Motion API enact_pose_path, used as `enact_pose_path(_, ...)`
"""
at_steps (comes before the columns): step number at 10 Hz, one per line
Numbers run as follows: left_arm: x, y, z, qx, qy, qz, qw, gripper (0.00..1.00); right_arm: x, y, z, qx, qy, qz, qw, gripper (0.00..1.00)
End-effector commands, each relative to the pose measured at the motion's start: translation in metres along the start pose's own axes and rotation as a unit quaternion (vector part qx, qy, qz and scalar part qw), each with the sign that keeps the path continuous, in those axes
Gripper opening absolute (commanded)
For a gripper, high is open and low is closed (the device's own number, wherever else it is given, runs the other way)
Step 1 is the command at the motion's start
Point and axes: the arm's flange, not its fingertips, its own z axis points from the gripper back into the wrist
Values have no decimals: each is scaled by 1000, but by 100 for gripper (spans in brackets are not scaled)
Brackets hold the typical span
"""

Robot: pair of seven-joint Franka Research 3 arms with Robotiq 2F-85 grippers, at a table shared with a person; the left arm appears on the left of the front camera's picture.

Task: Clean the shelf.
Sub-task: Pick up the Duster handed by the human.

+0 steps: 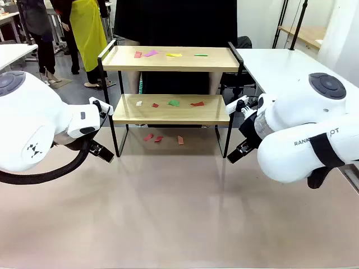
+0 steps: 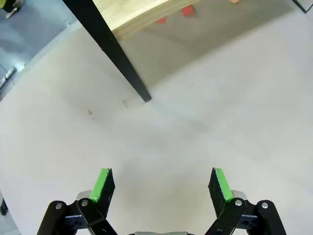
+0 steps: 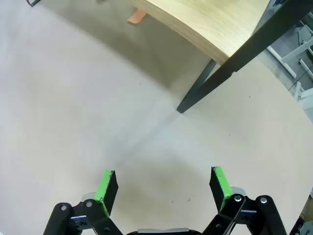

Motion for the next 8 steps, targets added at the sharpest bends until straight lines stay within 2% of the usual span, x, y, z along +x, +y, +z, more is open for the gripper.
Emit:
enact_pose_path(1,0,0,0,0,0,0,1000,100,0,0,0,0,0,0,1000,100)
enact_pose_path(8,0,0,0,0,0,0,1000,100,0,0,0,0,0,0,1000,100)
